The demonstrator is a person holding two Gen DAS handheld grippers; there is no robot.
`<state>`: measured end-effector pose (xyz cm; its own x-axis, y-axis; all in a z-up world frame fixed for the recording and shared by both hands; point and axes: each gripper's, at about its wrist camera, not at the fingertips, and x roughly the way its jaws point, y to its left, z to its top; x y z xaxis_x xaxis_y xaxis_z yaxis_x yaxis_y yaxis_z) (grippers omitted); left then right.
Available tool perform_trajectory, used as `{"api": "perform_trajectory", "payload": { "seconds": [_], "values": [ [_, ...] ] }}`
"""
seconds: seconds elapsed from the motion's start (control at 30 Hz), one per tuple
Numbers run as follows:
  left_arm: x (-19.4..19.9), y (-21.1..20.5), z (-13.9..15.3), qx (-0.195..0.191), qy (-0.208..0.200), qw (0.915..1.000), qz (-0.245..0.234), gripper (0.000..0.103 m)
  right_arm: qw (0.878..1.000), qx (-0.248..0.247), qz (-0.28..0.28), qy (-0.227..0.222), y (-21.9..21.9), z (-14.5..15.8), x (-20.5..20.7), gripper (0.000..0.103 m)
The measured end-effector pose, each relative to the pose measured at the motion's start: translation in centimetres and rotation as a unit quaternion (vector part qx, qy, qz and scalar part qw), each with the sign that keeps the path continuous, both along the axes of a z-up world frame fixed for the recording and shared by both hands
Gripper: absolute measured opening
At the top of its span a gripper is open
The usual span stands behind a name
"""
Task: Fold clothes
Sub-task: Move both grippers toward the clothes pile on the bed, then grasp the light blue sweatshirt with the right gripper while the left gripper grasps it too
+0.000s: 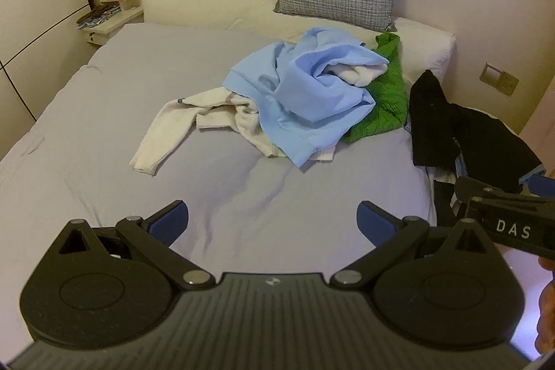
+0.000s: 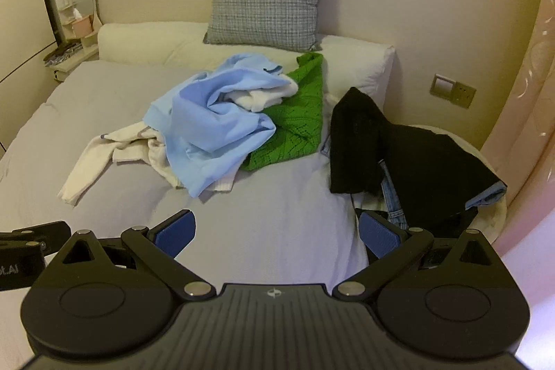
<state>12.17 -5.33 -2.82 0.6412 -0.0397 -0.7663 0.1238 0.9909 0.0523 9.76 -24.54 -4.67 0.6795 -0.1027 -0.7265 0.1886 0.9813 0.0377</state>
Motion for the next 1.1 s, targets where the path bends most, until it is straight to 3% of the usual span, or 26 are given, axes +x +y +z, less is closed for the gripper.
{"api": "perform_trajectory", "payload": {
  "seconds": [0.2, 0.4, 0.9, 1.1],
  "values": [
    [1.6, 0.2, -0.8, -0.002, 0.005, 1.0000, 0.003, 0.102, 1.000, -0.005, -0.010, -0.019, 0.0, -0.5, 0.9, 0.103],
    [4.6, 0.0, -2.0, -0.026, 0.016, 0.9995, 0.002, 0.102, 0.999, -0.023, 0.032, -0.023, -0.4, -1.8, 3.5, 0.098],
    [19.8, -5.9, -6.9, 0.000, 0.049, 0.9988, 0.005, 0.102, 0.995, 0.046, 0.080, 0.033, -7.9, -5.9, 20.1, 0.096],
    [25.7, -7.5, -8.1, 0.013, 0.047, 0.9988, 0.000, 0.098, 0.987, 0.135, 0.086, 0.031, -11.3, -7.4, 25.5, 0.083]
  ]
}}
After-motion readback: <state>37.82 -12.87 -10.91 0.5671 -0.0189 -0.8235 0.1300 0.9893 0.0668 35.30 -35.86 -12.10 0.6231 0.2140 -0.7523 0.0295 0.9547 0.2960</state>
